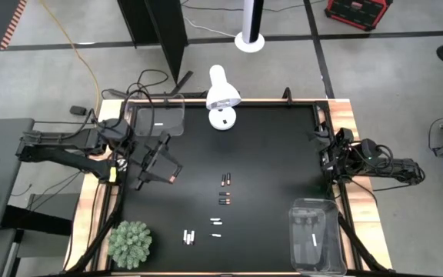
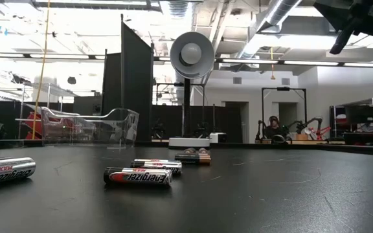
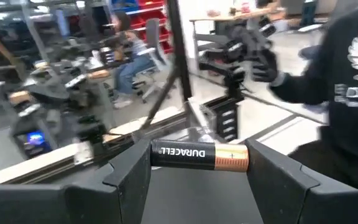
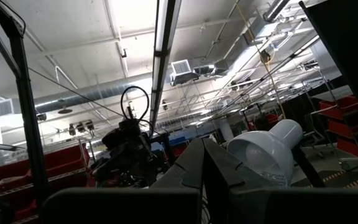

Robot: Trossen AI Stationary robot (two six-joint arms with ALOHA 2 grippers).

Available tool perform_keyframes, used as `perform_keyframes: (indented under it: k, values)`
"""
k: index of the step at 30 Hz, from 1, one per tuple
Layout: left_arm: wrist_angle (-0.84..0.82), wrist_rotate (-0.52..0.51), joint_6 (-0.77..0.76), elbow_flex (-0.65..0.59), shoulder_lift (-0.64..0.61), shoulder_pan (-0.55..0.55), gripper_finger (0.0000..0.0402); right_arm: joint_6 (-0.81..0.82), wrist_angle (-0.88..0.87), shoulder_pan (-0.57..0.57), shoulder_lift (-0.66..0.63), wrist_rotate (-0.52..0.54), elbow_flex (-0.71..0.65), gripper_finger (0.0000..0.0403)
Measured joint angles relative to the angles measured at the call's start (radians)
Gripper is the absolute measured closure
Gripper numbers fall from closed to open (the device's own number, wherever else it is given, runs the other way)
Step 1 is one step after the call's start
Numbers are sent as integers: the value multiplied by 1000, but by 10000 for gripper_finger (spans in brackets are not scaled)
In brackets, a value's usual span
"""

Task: Sort batteries
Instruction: Put the black battery into the top transparent bin

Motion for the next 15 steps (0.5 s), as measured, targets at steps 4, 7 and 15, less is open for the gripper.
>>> perform_keyframes:
  k: [4, 7, 15]
  values:
    - [27, -371, -20, 0, 0, 0, 179, 0, 0, 0, 0, 0, 0, 376]
    - [17, -605, -31, 1, 16, 16, 179, 0, 0, 0, 0, 0, 0, 376]
    - [-143, -1012, -272, 0, 63, 173, 179, 0, 1, 0, 0, 0, 0, 376]
